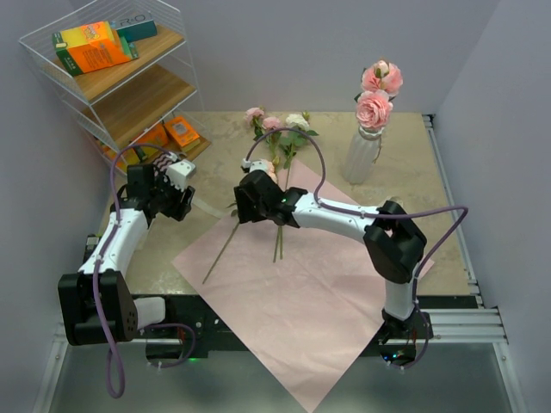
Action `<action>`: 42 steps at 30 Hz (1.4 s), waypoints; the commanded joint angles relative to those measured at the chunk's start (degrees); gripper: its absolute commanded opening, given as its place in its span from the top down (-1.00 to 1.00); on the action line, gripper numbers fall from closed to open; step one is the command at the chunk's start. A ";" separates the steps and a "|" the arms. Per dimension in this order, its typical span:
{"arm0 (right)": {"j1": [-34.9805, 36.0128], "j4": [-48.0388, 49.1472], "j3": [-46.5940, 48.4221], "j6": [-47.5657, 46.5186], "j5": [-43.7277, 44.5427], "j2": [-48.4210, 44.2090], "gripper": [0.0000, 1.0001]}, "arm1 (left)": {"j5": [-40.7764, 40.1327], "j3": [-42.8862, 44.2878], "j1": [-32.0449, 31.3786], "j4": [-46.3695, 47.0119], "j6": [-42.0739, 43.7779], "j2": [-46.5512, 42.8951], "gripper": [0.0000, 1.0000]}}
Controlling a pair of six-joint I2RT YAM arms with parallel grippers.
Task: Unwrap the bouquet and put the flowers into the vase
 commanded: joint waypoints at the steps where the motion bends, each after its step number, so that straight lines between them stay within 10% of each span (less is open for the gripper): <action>1: 2.97 -1.41 1.03 5.27 2.63 -0.17 -0.21 | 0.12 -0.64 0.50 1.29 1.16 -1.66 -0.21; 42: 1.75 -2.99 13.60 13.98 18.38 19.34 0.14 | -1.20 2.08 0.59 -0.73 2.92 -4.56 -0.20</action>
